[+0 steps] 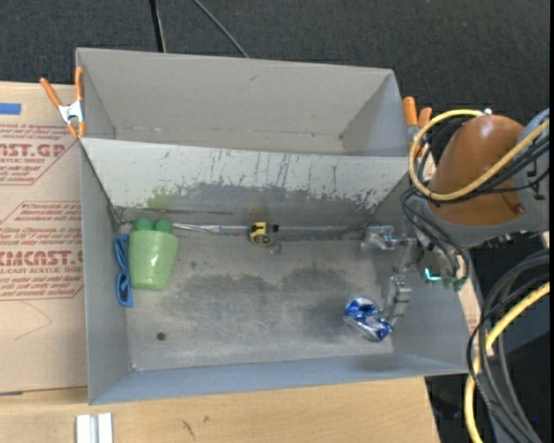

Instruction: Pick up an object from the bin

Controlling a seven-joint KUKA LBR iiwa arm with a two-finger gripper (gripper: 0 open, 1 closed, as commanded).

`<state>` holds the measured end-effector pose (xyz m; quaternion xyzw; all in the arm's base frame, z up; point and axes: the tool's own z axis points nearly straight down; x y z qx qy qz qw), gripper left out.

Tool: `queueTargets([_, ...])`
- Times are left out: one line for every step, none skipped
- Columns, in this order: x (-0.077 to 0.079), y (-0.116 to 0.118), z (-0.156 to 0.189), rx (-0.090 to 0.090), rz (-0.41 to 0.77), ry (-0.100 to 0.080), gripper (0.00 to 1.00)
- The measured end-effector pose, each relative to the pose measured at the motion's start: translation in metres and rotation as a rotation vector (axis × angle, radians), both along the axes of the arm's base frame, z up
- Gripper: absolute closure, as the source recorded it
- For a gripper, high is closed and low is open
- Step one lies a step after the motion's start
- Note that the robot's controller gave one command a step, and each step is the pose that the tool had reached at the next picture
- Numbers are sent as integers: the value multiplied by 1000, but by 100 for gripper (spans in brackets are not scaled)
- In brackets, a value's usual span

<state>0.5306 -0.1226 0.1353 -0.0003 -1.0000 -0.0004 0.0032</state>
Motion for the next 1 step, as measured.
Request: queueTargets([-14, -24, -69, 0, -134, -2, 0])
